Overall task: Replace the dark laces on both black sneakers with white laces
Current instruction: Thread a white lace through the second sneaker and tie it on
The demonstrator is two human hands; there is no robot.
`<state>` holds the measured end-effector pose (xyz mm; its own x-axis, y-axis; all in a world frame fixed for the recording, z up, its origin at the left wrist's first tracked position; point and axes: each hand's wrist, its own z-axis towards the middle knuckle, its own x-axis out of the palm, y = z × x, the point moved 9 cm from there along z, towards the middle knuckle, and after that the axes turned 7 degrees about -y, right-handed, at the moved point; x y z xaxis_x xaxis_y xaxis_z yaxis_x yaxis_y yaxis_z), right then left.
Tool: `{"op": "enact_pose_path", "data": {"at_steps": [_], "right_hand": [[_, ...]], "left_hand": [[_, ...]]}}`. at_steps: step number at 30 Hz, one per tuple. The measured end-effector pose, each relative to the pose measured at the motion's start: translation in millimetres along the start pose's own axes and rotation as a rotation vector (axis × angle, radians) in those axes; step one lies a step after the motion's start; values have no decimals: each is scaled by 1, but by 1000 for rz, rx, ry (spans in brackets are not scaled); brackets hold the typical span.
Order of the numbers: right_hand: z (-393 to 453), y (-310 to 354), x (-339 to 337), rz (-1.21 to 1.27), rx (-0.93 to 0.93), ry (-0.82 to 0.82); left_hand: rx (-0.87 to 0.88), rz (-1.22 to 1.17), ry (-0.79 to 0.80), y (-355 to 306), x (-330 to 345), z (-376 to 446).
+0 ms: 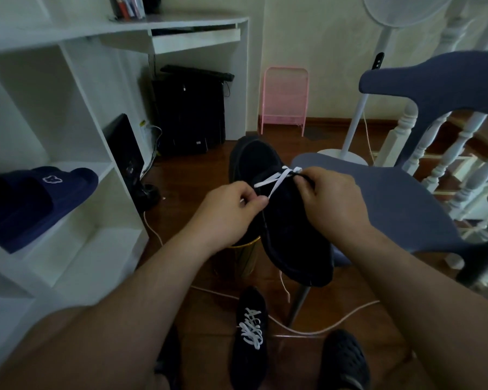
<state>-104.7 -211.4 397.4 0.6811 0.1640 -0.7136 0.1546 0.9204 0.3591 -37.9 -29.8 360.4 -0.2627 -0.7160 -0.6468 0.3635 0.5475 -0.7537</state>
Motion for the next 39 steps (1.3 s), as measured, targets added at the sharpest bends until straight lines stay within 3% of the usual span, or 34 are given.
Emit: {"op": "enact_pose_path", "data": {"at_steps": [5,9,11,17,23,32,36,37,39], "right_hand": [[3,-9,-5,56,43,-2],[13,-29,-17,99,131,-30],[14,-33,-19,101,138,-24],[5,-14,-9,97,91,11],[2,-2,-5,98,79,13],[2,-10,-2,111,102,70],[13,-31,-15,198,204,20],[14,-33,-18,199,207,3],[15,-32,-19,179,198,-3]], "left_hand": [[58,-21,14,4,-16,6],[-100,393,239,45,-24,4],[-162,441,312,63,-21,1],[105,-2,-60,9,-24,7],[175,-38,-96,-6,-11,2],[113,274,39,13,-7,6],[-132,567,489,64,12,-9],[-145,560,531,69,16,-12],[-130,426,425,64,11,-6]]}}
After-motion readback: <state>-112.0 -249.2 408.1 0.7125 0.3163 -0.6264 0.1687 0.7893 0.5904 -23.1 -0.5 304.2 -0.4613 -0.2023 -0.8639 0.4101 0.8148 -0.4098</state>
